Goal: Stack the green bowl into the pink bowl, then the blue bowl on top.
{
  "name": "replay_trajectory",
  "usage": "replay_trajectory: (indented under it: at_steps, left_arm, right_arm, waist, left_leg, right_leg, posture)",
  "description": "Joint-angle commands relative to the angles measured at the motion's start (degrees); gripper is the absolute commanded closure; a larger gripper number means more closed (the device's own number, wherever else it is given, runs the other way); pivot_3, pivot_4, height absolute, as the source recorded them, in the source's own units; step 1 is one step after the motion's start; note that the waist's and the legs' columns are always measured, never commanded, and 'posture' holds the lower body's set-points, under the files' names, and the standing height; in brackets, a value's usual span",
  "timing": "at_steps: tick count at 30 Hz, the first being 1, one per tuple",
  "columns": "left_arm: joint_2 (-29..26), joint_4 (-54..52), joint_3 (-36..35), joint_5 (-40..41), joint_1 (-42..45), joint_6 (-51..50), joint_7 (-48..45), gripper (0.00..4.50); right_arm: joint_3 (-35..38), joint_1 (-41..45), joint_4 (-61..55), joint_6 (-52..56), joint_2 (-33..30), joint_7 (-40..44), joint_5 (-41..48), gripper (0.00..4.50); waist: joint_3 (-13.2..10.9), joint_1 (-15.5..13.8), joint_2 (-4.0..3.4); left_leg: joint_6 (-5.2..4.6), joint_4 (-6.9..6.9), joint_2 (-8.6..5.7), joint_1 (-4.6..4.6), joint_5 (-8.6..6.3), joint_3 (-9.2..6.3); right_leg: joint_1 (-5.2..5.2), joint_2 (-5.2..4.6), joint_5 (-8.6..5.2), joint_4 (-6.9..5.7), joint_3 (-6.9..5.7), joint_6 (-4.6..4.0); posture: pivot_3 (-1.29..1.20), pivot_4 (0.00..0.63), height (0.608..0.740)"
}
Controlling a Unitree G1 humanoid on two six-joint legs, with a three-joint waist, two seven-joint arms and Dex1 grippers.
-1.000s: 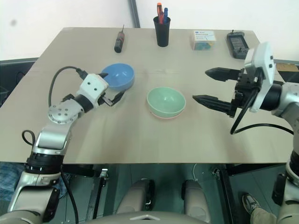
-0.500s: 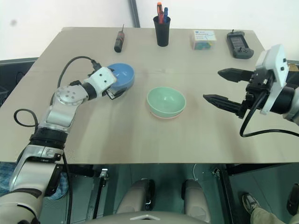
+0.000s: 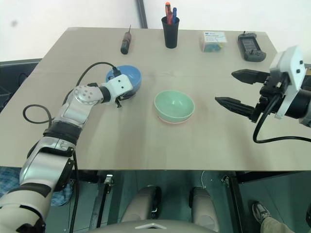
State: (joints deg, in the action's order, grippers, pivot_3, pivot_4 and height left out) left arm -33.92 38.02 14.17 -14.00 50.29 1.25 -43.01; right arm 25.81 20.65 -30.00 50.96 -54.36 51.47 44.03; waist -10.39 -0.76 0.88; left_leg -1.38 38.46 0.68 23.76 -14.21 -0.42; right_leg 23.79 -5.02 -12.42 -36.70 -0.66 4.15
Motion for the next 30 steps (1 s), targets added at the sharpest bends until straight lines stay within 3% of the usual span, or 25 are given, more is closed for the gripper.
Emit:
replay_trajectory:
  at_steps: [1,6,13,22,26,30]
  left_arm:
    - [-0.1,-0.4,0.0,-0.3,1.4,1.4,-0.5,4.48]
    - [0.5,0.4,-0.6,-0.4,2.8,1.9,-0.3,4.48]
    - [2.8,2.9,-0.2,0.0,11.8,8.2,-1.1,4.48]
    - [9.8,-10.0,3.9,7.4,13.4,14.4,-18.7,4.48]
    - [8.1,-19.9,7.6,12.1,10.4,14.8,-31.0,4.48]
    - [5.5,-25.1,8.1,14.4,8.7,12.5,-36.4,4.48]
  right_arm:
    - [3.1,-1.0,-0.1,-1.8,-1.7,0.5,0.7,0.0]
    - [2.9,-2.3,0.3,-3.0,-2.5,0.7,0.6,0.0]
    - [1.2,-3.7,1.2,-4.9,-3.1,1.6,-0.1,0.0]
    - [-1.7,-4.4,2.8,-7.2,-4.5,3.3,-2.1,0.0]
    - [-1.2,-5.0,2.4,-7.1,-5.1,3.4,-2.0,0.0]
    - [-0.9,-5.6,1.8,-6.9,-5.1,2.9,-1.8,0.0]
  waist:
    - [0.0,0.0,0.01]
    - [0.0,0.1,0.01]
    - [-0.1,-0.1,0.1]
    - [-0.1,0.2,0.1]
    - [-0.1,0.7,0.08]
    - [-0.1,1.0,0.08]
  left_leg:
    - [0.0,0.0,0.0,0.0,0.0,0.0]
    - [0.0,0.01,0.0,-0.01,0.0,0.0]
    - [0.0,0.12,-0.03,0.1,0.0,-0.08]
    - [0.0,0.15,-0.05,0.1,0.0,-0.03]
    - [-0.01,0.13,0.0,0.02,0.0,0.0]
    - [-0.01,0.14,0.01,-0.03,0.0,0.02]
  right_leg:
    - [0.0,0.0,0.0,0.0,0.0,0.0]
    - [0.0,0.0,0.0,-0.02,0.0,0.0]
    - [0.0,-0.02,0.0,-0.02,-0.07,0.01]
    - [0.0,-0.04,0.0,-0.02,-0.02,0.02]
    - [0.01,0.01,0.0,-0.05,0.03,0.01]
    - [0.0,0.02,0.0,-0.1,0.06,0.01]
  posture:
    - [0.0,0.15,0.74]
    - [0.0,0.15,0.74]
    - [0.0,0.15,0.74]
    - [0.0,0.15,0.74]
    - [0.0,0.15,0.74]
    - [0.0,0.15,0.74]
